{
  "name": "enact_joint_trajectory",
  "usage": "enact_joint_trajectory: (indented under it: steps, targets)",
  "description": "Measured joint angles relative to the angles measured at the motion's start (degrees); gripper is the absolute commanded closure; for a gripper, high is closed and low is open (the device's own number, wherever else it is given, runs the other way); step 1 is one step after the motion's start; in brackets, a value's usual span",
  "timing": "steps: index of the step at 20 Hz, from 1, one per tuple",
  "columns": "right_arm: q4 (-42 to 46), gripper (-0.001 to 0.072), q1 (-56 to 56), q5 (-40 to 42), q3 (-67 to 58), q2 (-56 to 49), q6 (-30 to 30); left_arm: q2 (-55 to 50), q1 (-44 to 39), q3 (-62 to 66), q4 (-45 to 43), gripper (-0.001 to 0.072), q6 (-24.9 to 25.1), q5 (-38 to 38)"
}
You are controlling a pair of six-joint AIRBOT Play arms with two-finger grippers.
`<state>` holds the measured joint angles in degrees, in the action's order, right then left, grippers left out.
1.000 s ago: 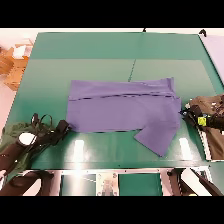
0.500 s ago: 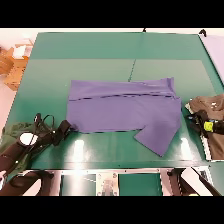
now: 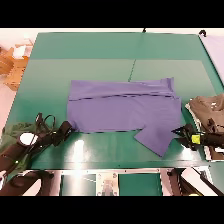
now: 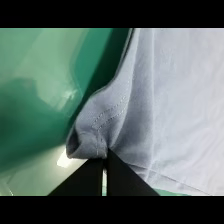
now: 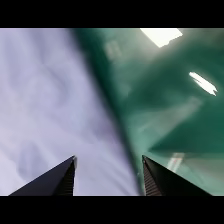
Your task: Fold the shirts.
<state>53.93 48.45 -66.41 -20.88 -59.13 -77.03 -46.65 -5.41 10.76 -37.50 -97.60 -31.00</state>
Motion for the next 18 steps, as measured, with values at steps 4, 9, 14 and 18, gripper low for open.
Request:
enact_joint_trajectory:
  steps: [4, 9, 14, 18]
  targets:
    - [-6.8, 0.0285, -2.1, 1.1, 1.7, -5.5, 4.5, 0.0, 0.0, 0.0, 0.3, 0.0684, 0.1, -0.1]
    - [-8.8, 0.0471, -2.8, 1.1, 2.3, -7.6, 8.0, 0.0, 0.0, 0.0, 0.7, 0.0683, 0.2, 0.0]
    - [-6.1, 0.0692, -3.2, 1.1, 0.5, -8.1, 9.3, 0.0, 0.0, 0.0, 1.0, 0.0685, 0.2, -0.3]
    - [-5.0, 0.0693, -3.2, 0.9, -2.4, -7.4, 8.5, 0.1, 0.0, 0.0, 0.7, 0.0685, 0.4, -2.8]
